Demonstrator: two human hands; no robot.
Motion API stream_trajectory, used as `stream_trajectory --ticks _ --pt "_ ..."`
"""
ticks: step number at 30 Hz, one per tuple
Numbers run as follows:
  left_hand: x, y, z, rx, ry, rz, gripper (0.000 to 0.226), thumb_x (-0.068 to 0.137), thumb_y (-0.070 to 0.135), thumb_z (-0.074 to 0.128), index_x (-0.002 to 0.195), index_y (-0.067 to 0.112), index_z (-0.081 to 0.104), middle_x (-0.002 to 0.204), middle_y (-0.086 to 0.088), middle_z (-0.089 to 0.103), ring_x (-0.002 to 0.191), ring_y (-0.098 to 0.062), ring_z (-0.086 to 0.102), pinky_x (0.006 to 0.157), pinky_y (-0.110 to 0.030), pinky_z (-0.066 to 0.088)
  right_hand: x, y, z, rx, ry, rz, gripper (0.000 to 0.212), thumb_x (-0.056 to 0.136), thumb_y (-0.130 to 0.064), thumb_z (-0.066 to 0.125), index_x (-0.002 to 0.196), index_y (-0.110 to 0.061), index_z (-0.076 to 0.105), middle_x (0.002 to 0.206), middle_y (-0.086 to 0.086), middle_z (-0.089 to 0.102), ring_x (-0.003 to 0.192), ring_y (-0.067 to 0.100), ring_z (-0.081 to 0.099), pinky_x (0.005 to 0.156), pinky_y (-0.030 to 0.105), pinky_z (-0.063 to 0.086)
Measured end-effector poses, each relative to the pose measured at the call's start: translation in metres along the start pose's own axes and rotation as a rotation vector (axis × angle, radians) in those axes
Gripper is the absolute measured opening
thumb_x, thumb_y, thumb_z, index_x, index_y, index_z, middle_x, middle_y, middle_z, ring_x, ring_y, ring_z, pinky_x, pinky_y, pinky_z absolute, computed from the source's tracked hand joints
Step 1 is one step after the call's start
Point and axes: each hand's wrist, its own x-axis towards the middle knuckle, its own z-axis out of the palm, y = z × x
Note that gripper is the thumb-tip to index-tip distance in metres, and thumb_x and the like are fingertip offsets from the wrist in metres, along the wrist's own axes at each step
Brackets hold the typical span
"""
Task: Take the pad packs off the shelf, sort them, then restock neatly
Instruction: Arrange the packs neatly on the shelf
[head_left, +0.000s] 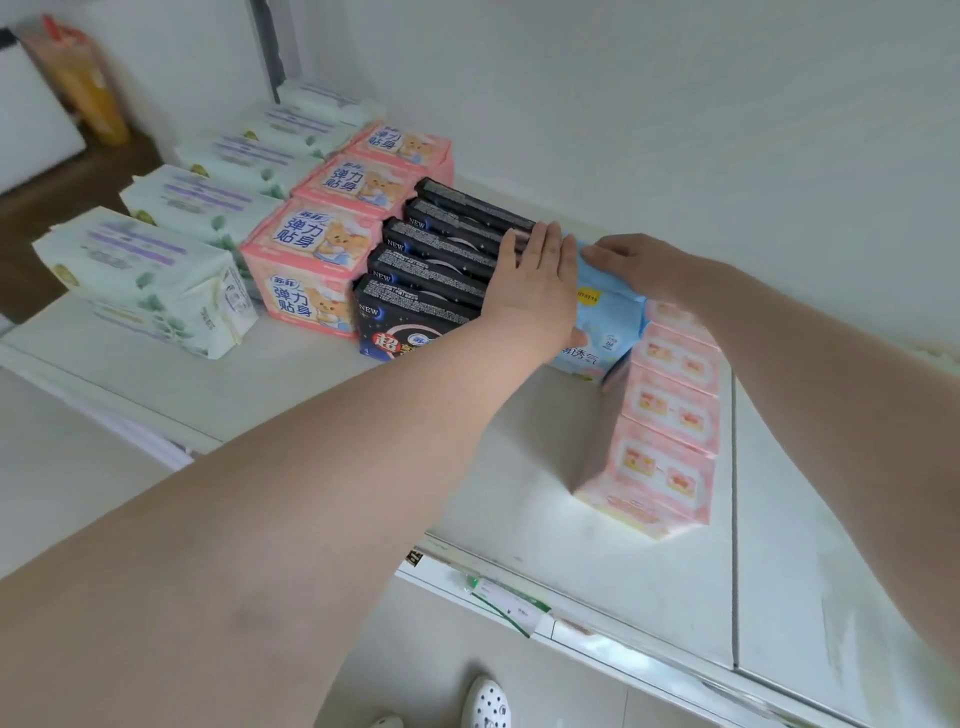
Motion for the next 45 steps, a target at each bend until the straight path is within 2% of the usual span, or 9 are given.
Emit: stream_trajectory --ticks 5,8,11,15,22,27,31,36,45 --pt "-0.029 -0.019 -0.006 -0.118 0.188 0.003 0.090 0.092 0.064 0.032 0.152 0.004 0.000 0.160 -0.014 -0.003 0.149 -0.025 -0.004 0.119 -0.047 -0.003 0.003 -0.008 -0.008 0.070 0.104 -0.027 0.037 0.100 -0.040 0.043 0.123 -0.016 0.061 0.120 0.008 0.061 0.109 0.025 0.053 0.091 0.033 0.039" --pt "-0.059 -0.041 0.008 -0.136 0.296 -0.098 0.093 0.089 0.069 0.022 0.152 0.003 0.007 0.160 -0.016 0.003 0.149 -0.026 0.002 0.120 -0.049 0.000 0.009 -0.031 -0.010 0.069 0.101 -0.100 0.040 0.101 -0.041 0.042 0.133 -0.021 0.055 0.135 0.002 0.056 0.121 0.021 0.051 0.093 0.030 0.037" --pt "-0.085 -0.059 0.025 -0.112 0.381 -0.160 0.100 0.083 0.074 0.016 0.150 0.000 0.019 0.158 -0.019 0.011 0.148 -0.030 0.010 0.119 -0.051 0.007 0.020 -0.065 -0.005 0.073 0.045 -0.151 0.040 0.100 -0.045 0.042 0.133 -0.025 0.054 0.132 -0.002 0.055 0.106 0.018 0.053 0.080 0.029 0.042" --pt "-0.095 -0.068 0.037 -0.096 0.363 -0.152 0.106 0.079 0.079 0.023 0.150 0.000 0.017 0.159 -0.020 0.008 0.148 -0.032 0.005 0.118 -0.054 0.005 0.042 -0.100 0.008 -0.021 -0.005 -0.236 0.041 0.100 -0.043 0.043 0.132 -0.021 0.053 0.135 0.003 0.055 0.124 0.021 0.050 0.102 0.030 0.033" --pt "-0.090 -0.087 0.051 -0.002 0.386 -0.051 0.116 0.065 0.072 0.064 0.152 0.013 0.015 0.159 -0.017 0.010 0.148 -0.033 0.004 0.117 -0.058 0.002 0.077 -0.123 0.029 -0.093 -0.135 -0.209 0.047 0.100 -0.047 0.040 0.130 -0.014 0.055 0.132 0.009 0.056 0.110 0.019 0.051 0.094 0.027 0.034" --pt "-0.084 -0.100 0.059 0.070 0.461 -0.035 0.105 0.068 0.064 0.068 0.150 0.014 0.025 0.157 -0.016 0.022 0.147 -0.033 0.014 0.117 -0.058 0.005 0.085 -0.126 0.034 -0.058 -0.227 -0.132 0.047 0.098 -0.054 0.039 0.128 -0.024 0.059 0.123 0.003 0.063 0.106 0.020 0.059 0.105 0.033 0.040" --pt "-0.079 -0.108 0.066 0.051 0.541 0.036 0.095 0.069 0.060 0.068 0.146 0.015 0.036 0.152 -0.013 0.035 0.143 -0.032 0.026 0.117 -0.056 0.009 0.082 -0.124 0.029 -0.041 -0.295 -0.104 0.039 0.096 -0.057 0.042 0.120 -0.033 0.062 0.113 -0.004 0.067 0.095 0.013 0.065 0.097 0.031 0.045" --pt "-0.070 -0.113 0.070 0.043 0.608 0.194 0.100 0.061 0.058 0.077 0.144 0.015 0.042 0.149 -0.011 0.040 0.140 -0.030 0.034 0.116 -0.053 0.017 0.078 -0.131 0.033 -0.128 -0.313 -0.138 0.046 0.098 -0.057 0.033 0.132 -0.034 0.053 0.121 -0.011 0.055 0.112 0.014 0.052 0.104 0.028 0.033" --pt "-0.079 -0.142 0.054 0.202 0.479 0.294 0.112 0.068 0.067 0.067 0.153 0.019 0.011 0.158 -0.015 0.016 0.147 -0.033 0.015 0.118 -0.056 0.005 0.070 -0.122 0.028 -0.172 -0.193 -0.114 0.052 0.093 -0.063 0.039 0.118 -0.022 0.060 0.112 0.000 0.064 0.103 0.020 0.058 0.097 0.035 0.041"
